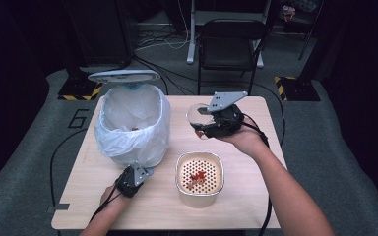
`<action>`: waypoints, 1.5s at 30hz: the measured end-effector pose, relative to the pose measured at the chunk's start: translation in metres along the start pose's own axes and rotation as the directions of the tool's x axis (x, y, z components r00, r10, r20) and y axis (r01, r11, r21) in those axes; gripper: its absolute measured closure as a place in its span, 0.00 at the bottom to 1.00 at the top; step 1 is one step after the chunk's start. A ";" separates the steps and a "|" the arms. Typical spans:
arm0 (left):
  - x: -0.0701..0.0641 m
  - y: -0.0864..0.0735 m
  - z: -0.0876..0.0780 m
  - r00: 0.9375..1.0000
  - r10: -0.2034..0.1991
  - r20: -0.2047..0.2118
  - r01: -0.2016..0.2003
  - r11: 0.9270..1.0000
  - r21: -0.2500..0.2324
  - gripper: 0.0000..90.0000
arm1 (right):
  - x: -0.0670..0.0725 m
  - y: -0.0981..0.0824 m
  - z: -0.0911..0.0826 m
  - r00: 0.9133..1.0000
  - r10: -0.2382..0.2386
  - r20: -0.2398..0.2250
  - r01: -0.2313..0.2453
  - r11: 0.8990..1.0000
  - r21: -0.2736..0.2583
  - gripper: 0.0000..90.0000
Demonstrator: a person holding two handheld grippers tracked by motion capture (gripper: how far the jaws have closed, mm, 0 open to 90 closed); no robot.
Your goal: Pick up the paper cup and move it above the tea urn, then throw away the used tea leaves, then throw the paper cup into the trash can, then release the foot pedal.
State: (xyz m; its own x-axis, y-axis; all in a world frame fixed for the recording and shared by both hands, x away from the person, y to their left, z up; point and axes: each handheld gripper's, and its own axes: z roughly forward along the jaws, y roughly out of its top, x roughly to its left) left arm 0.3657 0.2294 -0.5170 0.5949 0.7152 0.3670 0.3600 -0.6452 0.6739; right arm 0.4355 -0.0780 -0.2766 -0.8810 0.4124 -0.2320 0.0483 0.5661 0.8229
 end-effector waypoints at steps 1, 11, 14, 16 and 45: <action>0.000 0.000 0.000 1.000 -0.005 0.012 0.005 1.000 0.004 1.00 | 0.000 0.002 0.001 1.000 0.006 -0.002 -0.006 1.000 0.000 0.52; 0.001 0.000 0.000 1.000 0.015 -0.014 -0.015 1.000 -0.001 1.00 | 0.003 0.031 0.009 0.991 0.107 -0.078 -0.108 0.994 -0.014 0.52; 0.002 0.001 0.000 1.000 0.017 -0.005 -0.017 1.000 0.003 1.00 | 0.006 0.044 0.013 0.990 0.114 -0.087 -0.115 0.993 -0.014 0.52; 0.002 0.001 0.000 1.000 0.020 -0.010 -0.019 1.000 0.004 1.00 | 0.007 0.049 0.014 0.989 0.120 -0.086 -0.122 0.992 -0.016 0.52; 0.002 0.001 -0.001 1.000 0.013 0.005 -0.013 1.000 0.009 1.00 | 0.022 0.111 0.068 0.970 0.183 -0.157 -0.189 0.982 -0.025 0.52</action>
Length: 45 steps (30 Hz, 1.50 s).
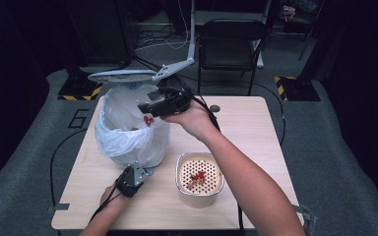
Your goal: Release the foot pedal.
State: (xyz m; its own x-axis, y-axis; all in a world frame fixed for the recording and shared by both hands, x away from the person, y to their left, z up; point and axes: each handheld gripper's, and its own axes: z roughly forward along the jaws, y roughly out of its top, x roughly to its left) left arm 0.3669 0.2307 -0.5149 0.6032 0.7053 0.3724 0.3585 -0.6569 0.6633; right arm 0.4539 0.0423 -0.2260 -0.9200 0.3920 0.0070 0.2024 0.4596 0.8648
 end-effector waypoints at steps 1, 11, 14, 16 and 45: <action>0.000 0.000 0.000 1.000 0.000 0.001 0.000 1.000 0.004 1.00 | 0.000 0.000 0.001 1.000 0.001 -0.002 -0.001 1.000 0.001 0.52; 0.000 0.000 0.000 1.000 0.000 0.000 0.000 1.000 0.003 1.00 | 0.002 0.002 0.043 0.998 0.052 0.048 -0.051 0.999 -0.010 0.51; 0.000 0.000 -0.001 1.000 0.002 0.003 -0.002 1.000 0.005 1.00 | 0.002 0.001 0.054 0.994 0.069 0.084 -0.069 0.998 -0.009 0.51; 0.000 0.000 -0.001 1.000 0.001 0.003 -0.001 1.000 0.005 1.00 | 0.001 -0.001 0.062 0.989 0.099 0.112 -0.097 0.995 -0.024 0.50; 0.010 0.002 -0.010 0.994 -0.099 0.050 0.098 0.995 0.005 0.64 | -0.013 -0.091 -0.024 0.958 0.151 0.243 -0.154 0.988 -0.008 0.28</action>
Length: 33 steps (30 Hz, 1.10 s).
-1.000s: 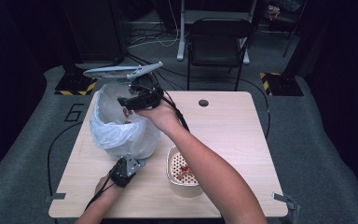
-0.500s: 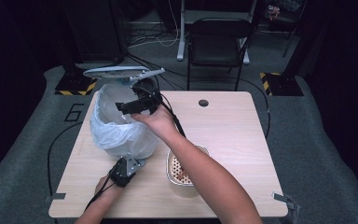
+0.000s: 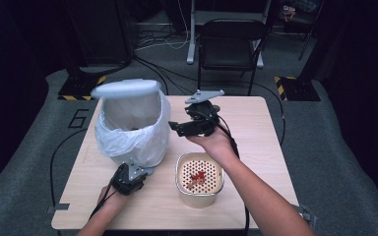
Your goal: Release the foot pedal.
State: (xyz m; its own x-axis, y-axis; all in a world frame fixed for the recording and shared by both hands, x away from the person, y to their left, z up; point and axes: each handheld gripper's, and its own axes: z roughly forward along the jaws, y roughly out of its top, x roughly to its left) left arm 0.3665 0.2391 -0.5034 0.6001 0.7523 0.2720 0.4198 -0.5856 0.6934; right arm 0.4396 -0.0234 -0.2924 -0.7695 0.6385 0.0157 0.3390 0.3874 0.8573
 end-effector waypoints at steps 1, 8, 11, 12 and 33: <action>-0.004 0.001 -0.002 1.000 0.001 0.005 -0.001 1.000 0.002 0.62 | -0.003 -0.004 -0.002 1.000 0.007 0.001 -0.007 1.000 -0.003 0.28; -0.010 0.006 -0.012 0.997 0.017 0.081 -0.017 1.000 -0.002 0.54 | -0.018 -0.033 -0.018 0.998 0.011 0.056 -0.011 1.000 0.000 0.29; -0.008 0.008 -0.018 0.992 -0.009 0.124 0.009 1.000 0.001 0.52 | -0.022 -0.046 -0.026 0.997 -0.010 0.082 0.010 1.000 0.010 0.29; -0.008 0.008 -0.018 0.992 -0.009 0.124 0.009 1.000 0.001 0.52 | -0.023 -0.052 -0.031 0.997 0.001 0.082 -0.002 1.000 0.012 0.30; 0.013 -0.030 -0.047 0.988 -0.064 0.141 0.060 0.998 0.027 0.58 | -0.063 -0.136 -0.069 0.959 0.126 0.255 -0.132 0.991 0.008 0.31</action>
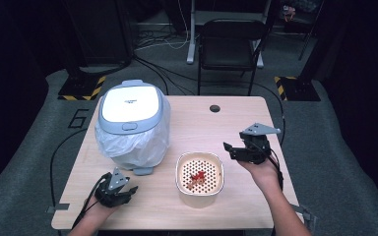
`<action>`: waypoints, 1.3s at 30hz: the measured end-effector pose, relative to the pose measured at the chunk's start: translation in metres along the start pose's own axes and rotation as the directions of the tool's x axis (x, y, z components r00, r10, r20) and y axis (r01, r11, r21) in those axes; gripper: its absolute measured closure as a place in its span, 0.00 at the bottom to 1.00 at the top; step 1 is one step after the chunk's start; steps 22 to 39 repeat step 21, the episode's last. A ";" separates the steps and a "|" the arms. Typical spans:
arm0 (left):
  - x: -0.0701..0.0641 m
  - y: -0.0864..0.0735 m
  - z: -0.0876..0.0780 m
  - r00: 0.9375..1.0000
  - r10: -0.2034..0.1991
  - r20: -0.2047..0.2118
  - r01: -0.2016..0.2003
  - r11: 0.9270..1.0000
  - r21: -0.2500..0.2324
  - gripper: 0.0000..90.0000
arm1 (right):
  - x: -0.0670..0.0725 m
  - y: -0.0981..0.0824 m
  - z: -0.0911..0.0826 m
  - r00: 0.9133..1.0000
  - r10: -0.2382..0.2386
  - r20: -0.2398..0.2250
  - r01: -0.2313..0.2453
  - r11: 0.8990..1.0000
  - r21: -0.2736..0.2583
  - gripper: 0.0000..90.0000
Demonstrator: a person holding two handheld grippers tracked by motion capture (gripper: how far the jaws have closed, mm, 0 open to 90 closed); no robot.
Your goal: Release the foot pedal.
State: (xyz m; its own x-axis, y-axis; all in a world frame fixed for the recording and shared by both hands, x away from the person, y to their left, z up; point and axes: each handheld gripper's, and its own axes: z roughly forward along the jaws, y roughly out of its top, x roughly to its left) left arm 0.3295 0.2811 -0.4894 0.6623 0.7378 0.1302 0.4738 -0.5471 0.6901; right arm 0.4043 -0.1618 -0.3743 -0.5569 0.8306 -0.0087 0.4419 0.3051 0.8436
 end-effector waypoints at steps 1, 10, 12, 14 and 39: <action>0.000 0.000 0.000 1.000 0.000 0.000 0.000 1.000 0.000 0.59 | 0.000 0.000 0.000 1.000 0.000 0.000 0.000 1.000 0.000 0.31; 0.016 -0.014 0.001 0.996 -0.064 -0.060 0.063 0.998 -0.011 0.61 | -0.020 -0.051 0.004 0.993 0.111 0.030 -0.111 0.994 0.009 0.30; 0.020 -0.016 0.001 0.995 -0.076 -0.068 0.075 0.997 -0.013 0.62 | -0.024 -0.065 0.004 0.989 0.142 0.036 -0.142 0.990 0.008 0.30; 0.024 -0.018 0.001 0.995 -0.074 -0.066 0.074 0.997 0.002 0.62 | -0.027 -0.078 0.005 0.987 0.157 0.041 -0.158 0.987 0.017 0.30; 0.033 -0.021 0.004 0.991 -0.116 -0.072 0.116 0.993 -0.004 0.62 | -0.030 -0.111 0.015 0.980 0.173 0.100 -0.174 0.985 0.005 0.16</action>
